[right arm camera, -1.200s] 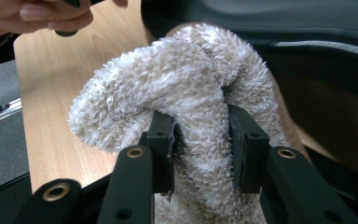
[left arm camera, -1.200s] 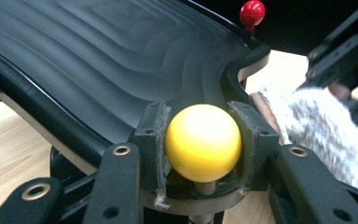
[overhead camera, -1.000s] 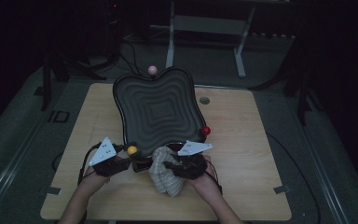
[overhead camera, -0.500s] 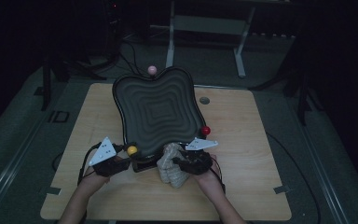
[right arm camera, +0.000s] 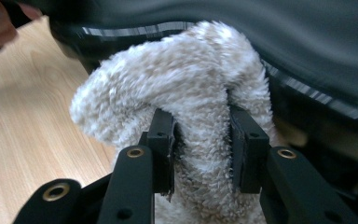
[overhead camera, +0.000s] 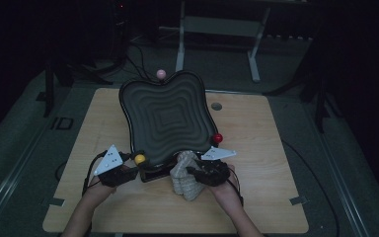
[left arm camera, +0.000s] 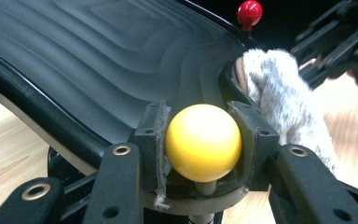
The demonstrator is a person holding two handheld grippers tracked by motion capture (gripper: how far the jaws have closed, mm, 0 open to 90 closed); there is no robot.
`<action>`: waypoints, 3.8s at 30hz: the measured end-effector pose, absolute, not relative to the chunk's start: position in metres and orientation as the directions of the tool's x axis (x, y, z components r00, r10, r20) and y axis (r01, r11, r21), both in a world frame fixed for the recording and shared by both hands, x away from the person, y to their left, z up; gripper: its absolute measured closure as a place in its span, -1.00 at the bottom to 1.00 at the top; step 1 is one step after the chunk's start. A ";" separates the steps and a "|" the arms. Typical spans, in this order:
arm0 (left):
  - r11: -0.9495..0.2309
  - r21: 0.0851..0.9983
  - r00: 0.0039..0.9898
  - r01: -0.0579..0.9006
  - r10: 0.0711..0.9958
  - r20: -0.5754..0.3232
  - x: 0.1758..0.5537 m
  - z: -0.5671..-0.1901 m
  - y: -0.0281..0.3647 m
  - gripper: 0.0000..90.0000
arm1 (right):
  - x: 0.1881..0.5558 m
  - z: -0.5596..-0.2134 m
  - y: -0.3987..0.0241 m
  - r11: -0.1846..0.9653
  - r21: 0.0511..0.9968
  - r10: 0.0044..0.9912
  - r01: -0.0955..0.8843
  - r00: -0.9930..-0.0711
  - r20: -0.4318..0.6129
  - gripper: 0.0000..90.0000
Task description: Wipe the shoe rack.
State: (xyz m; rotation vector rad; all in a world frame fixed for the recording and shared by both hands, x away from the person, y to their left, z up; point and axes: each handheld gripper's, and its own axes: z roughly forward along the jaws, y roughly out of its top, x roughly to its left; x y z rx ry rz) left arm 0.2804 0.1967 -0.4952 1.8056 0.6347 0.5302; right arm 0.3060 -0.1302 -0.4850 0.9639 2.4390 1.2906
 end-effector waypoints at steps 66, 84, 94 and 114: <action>-0.254 0.953 0.766 0.166 0.642 0.038 0.281 -0.496 0.197 0.31 | 0.323 -0.487 -0.220 0.314 0.788 0.805 0.529 -0.588 0.074 0.48; -0.246 0.955 0.765 0.166 0.644 0.033 0.280 -0.496 0.197 0.30 | 0.316 -0.502 -0.208 0.370 0.766 0.775 0.526 -0.629 0.057 0.64; -0.246 0.955 0.763 0.164 0.646 0.035 0.280 -0.496 0.197 0.31 | 0.315 -0.512 -0.182 0.407 0.745 0.708 0.528 -0.698 0.107 0.76; -0.249 0.955 0.761 0.164 0.648 0.038 0.279 -0.496 0.196 0.30 | 0.340 -0.542 -0.136 0.333 0.800 0.802 0.500 -0.596 0.038 0.64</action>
